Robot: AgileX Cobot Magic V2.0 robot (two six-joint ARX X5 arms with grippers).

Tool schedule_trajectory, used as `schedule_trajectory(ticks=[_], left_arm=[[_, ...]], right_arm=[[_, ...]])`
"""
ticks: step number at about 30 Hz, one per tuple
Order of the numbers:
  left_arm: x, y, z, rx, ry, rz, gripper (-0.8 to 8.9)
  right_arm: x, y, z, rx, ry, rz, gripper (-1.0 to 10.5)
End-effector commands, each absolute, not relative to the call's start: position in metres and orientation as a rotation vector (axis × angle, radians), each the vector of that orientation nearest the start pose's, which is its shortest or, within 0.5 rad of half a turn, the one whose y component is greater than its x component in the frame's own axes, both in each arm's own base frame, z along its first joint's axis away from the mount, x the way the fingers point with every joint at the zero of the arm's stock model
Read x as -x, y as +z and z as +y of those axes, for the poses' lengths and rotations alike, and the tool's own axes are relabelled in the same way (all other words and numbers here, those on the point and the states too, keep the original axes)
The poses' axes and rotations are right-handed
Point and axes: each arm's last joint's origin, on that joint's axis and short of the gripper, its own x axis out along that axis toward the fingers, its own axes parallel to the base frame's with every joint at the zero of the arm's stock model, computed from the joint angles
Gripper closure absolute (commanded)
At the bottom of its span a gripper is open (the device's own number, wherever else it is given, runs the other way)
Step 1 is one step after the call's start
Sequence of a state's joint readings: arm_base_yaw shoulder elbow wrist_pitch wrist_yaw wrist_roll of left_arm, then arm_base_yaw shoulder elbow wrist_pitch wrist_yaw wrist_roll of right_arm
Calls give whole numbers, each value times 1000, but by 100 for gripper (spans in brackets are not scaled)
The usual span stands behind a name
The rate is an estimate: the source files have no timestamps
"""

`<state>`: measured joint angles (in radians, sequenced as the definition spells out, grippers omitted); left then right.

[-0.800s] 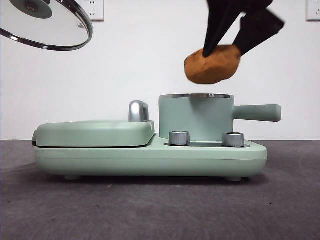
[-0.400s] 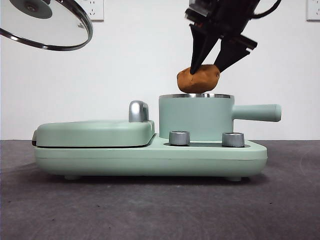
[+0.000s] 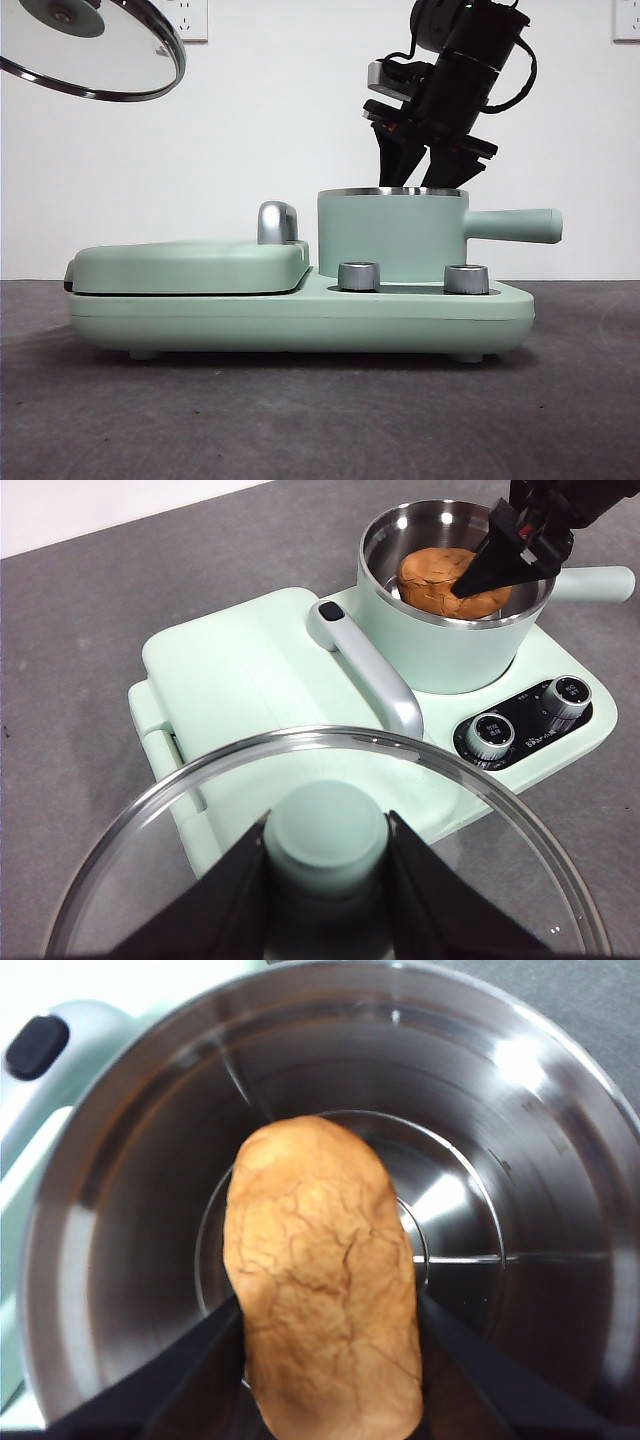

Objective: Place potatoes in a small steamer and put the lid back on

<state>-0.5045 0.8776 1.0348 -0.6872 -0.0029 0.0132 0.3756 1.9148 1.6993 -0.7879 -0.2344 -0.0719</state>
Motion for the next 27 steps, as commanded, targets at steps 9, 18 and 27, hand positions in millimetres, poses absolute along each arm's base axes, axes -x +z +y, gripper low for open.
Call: schedule_trajectory(ticks=[9,18,27], left_arm=[[-147,363,-82,-135,-495,471,805],[-147,363,-82,-135,-496,471,805],[-147,363,-82,-135,-497,471,805]], right_arm=[[-371,307,158,168,633,904,587],[-272,349,136,102,693,690,590],[-187,306,105,25,577,580,590]])
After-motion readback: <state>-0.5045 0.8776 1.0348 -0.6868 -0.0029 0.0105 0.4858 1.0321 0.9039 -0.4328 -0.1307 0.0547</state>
